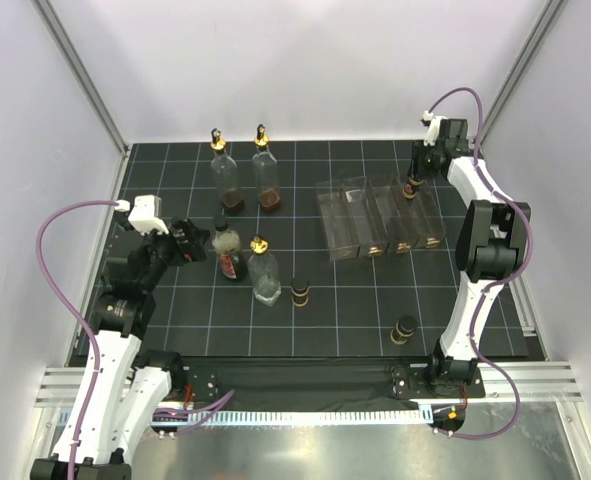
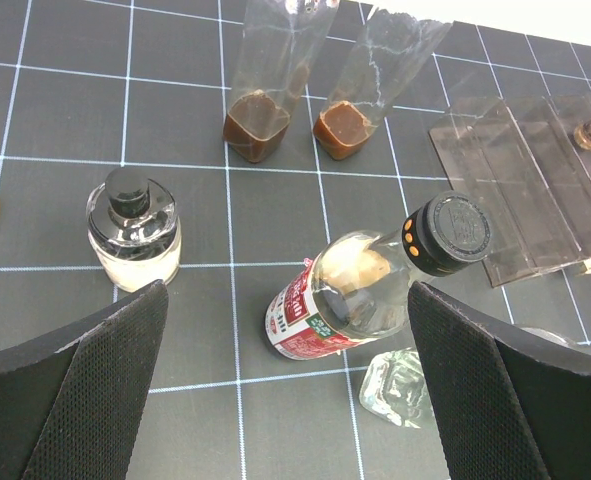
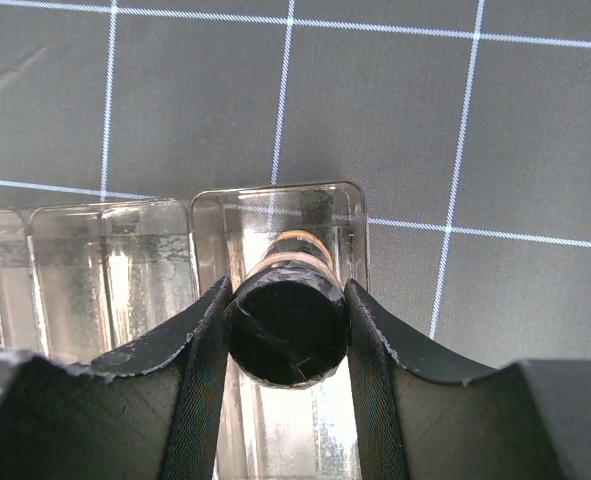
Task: Organize the condiment bottles
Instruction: Place the bottle in the storage box, then pick up the bottle from the center of the board.
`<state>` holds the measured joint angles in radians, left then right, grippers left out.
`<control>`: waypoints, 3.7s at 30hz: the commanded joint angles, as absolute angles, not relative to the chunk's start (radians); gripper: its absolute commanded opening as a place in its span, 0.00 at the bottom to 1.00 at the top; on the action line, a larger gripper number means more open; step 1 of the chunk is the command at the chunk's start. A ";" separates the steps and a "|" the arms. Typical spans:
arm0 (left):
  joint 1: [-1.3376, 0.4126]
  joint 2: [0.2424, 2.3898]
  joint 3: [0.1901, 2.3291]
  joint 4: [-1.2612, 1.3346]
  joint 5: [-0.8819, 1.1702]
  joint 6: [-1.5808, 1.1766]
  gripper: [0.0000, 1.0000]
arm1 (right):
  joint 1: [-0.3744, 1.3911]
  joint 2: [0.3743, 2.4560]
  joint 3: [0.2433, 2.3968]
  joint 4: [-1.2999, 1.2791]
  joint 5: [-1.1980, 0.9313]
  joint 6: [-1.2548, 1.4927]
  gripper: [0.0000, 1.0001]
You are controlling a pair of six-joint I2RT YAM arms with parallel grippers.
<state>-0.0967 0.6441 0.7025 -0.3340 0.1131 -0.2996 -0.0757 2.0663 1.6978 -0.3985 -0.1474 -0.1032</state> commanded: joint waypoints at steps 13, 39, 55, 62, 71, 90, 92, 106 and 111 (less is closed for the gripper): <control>-0.098 0.643 0.716 -0.328 0.106 -0.279 1.00 | -0.066 2.059 1.729 -0.350 -0.147 -0.147 0.69; -0.100 0.609 0.724 -0.328 0.072 -0.296 1.00 | -0.064 1.407 1.295 -0.543 -0.558 -0.445 0.86; -0.098 0.509 0.845 -0.548 0.018 -0.400 1.00 | -0.064 1.026 0.947 -0.713 -0.853 -0.586 0.86; -0.100 0.456 0.899 -0.649 0.075 -0.451 1.00 | -0.064 0.985 0.894 -0.713 -0.905 -0.592 0.86; -0.100 0.446 0.920 -0.776 0.193 -0.489 1.00 | -0.066 0.969 0.867 -0.701 -0.896 -0.600 0.86; -0.199 0.472 0.896 -0.865 0.552 -0.453 0.91 | -0.066 0.966 0.861 -0.692 -0.853 -0.614 0.87; -0.227 0.463 0.877 -0.850 0.583 -0.466 0.91 | -0.066 0.966 0.861 -0.692 -0.850 -0.614 0.87; -0.363 0.482 0.810 -0.790 0.706 -0.537 0.90 | -0.066 0.974 0.864 -0.689 -0.830 -0.620 0.87; -0.455 0.518 0.818 -0.776 0.724 -0.538 0.92 | -0.066 0.982 0.864 -0.687 -0.824 -0.618 0.87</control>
